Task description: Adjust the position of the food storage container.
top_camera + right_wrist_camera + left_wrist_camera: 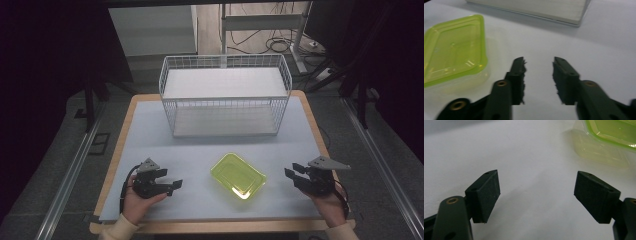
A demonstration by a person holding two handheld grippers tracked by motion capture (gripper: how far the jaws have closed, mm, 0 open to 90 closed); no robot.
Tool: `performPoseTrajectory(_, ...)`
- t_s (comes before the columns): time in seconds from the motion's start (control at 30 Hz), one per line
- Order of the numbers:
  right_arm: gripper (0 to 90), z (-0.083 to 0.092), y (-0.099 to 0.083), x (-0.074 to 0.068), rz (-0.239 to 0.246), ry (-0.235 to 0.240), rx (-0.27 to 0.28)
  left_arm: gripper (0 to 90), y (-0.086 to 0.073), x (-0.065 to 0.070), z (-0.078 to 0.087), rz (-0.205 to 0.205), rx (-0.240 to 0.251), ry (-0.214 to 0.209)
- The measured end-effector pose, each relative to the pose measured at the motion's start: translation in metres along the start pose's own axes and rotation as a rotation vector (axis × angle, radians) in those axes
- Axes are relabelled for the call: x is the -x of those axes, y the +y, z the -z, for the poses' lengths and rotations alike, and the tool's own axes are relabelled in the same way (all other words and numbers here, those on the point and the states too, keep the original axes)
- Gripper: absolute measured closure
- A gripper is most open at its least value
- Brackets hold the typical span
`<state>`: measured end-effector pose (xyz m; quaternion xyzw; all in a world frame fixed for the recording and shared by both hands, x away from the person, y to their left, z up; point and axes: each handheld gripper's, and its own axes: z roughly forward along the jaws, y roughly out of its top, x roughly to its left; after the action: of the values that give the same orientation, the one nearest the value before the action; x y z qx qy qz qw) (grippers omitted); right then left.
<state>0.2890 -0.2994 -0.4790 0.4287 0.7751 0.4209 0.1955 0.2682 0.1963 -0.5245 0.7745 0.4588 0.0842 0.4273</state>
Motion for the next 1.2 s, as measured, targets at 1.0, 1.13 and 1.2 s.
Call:
performPoseTrajectory(1.0,89.9,-0.027,0.031,-0.119,0.261,0.381,-0.101,20.2,-0.001,0.002,-0.002,0.008,-0.012,-0.005)
performPoseTrajectory(1.13,89.9,-0.043,0.033,-0.138,0.31,0.418,-0.148,20.2,-0.002,0.001,-0.002,0.007,-0.014,-0.005)
performPoseTrajectory(1.2,89.9,-0.051,0.033,-0.146,0.336,0.424,-0.173,20.2,-0.002,0.001,-0.002,0.011,-0.015,-0.005)
